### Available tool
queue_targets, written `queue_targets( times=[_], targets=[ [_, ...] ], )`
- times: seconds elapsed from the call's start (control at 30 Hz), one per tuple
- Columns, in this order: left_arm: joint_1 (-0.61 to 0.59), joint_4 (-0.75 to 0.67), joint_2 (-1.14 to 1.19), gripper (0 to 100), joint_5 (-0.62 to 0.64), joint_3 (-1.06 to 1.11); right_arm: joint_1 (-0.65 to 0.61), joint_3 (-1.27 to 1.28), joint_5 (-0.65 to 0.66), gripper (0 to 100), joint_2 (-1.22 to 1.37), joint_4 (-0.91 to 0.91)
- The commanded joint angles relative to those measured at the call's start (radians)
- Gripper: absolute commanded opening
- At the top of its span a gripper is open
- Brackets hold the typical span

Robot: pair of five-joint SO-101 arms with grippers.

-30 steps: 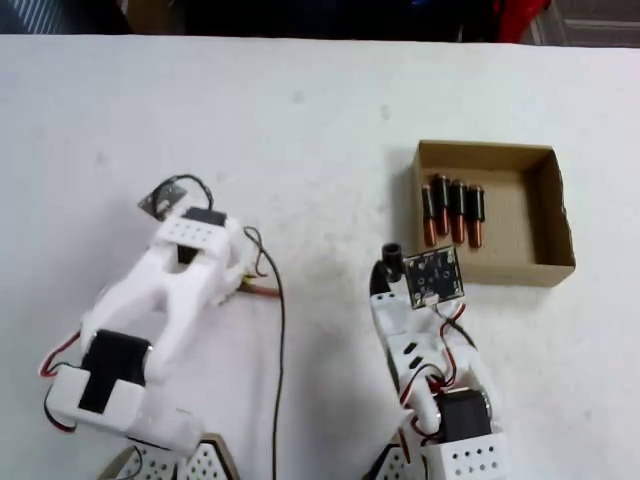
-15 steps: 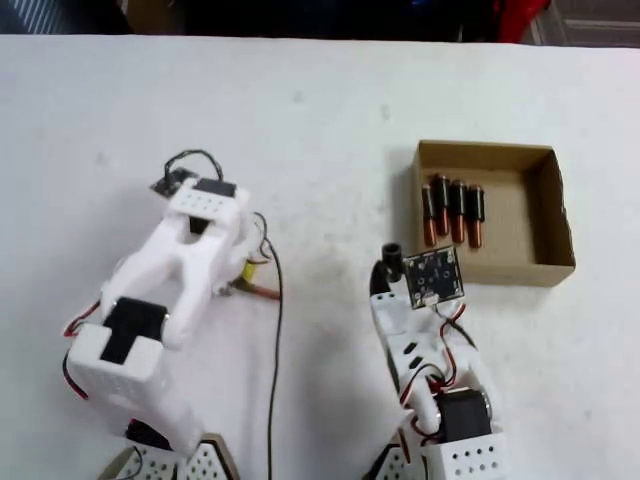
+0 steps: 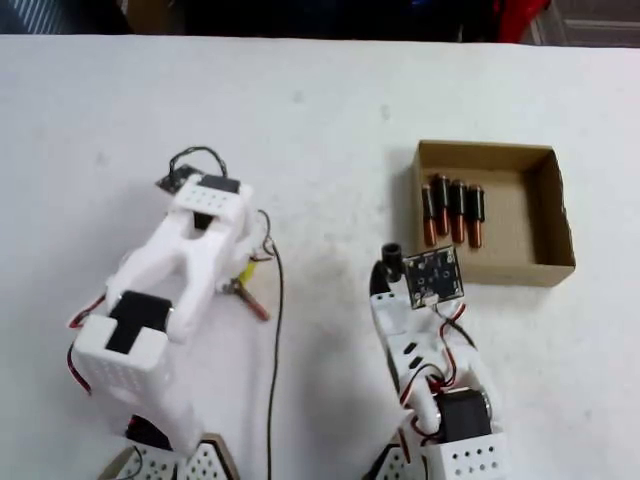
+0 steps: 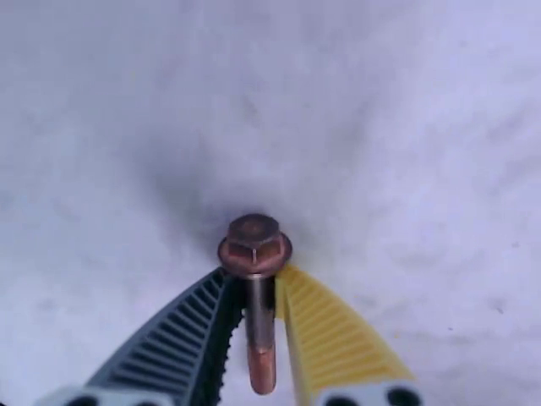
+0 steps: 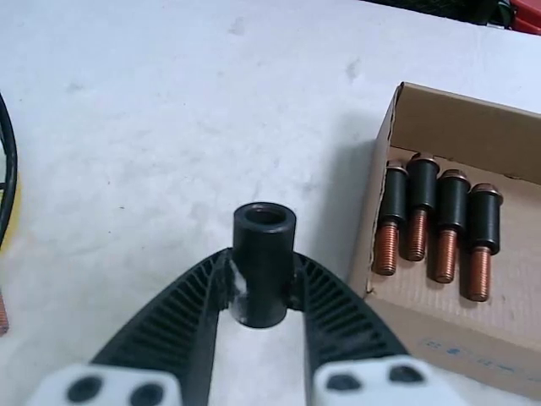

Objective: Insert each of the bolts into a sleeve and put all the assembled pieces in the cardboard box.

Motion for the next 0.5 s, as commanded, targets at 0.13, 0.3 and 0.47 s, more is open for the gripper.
queue_targets(
  times=[0.13,0.3,0.47],
  targets=[
    [-0.012,0.018,0.007,6,-0.442,-0.032,0.002,0.003,0.0,1.7,-0.01,-0.027],
    [-0.013,0.063,0.007,5,-0.589,-0.132,0.002,0.003,0.0,1.7,-0.01,-0.027],
    [-0.005,0.155,0.005,2,-0.595,-0.227,0.002,0.003,0.0,1.7,-0.01,-0.027]
  ],
)
